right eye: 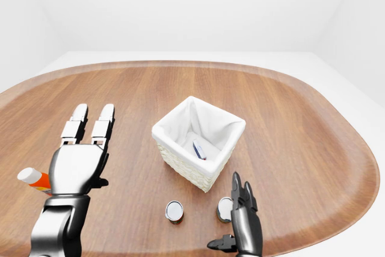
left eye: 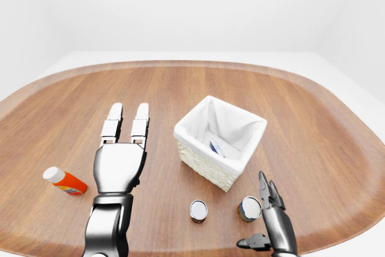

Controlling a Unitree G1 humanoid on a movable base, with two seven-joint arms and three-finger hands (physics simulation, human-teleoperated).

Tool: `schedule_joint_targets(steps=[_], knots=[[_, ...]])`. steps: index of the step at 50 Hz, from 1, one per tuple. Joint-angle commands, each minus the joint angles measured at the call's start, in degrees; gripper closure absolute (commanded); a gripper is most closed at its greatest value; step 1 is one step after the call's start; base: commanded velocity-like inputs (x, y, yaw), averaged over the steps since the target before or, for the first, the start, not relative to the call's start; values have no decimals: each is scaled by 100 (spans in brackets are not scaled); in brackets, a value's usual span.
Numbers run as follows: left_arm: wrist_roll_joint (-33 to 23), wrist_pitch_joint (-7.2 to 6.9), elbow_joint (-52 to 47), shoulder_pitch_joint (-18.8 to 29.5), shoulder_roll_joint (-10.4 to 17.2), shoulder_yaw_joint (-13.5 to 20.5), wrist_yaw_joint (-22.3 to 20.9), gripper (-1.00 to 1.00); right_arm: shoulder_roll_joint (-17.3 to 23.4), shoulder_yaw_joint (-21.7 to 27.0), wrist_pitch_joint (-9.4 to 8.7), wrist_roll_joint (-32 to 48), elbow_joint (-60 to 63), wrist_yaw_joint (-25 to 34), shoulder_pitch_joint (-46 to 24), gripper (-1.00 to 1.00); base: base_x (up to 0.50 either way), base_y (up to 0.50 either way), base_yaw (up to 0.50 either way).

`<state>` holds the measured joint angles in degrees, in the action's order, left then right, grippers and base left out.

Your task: Pick up the alphabet soup and the cream cheese box, and put them in the basket.

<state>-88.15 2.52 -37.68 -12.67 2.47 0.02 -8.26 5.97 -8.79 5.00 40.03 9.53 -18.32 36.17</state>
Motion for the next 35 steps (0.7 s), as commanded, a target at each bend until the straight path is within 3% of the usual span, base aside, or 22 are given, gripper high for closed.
schedule_joint_targets(steps=[1,35], knots=[[-7,-7,-34,-1,-7,-9,-40,-100,154,-98,0,-15,-481,-297,-121,-100,0,0,0],[-5,16,32,-6,2,7,42,-100,-1,310,0,-144,-1461,-365,-497,-100,0,0,0]])
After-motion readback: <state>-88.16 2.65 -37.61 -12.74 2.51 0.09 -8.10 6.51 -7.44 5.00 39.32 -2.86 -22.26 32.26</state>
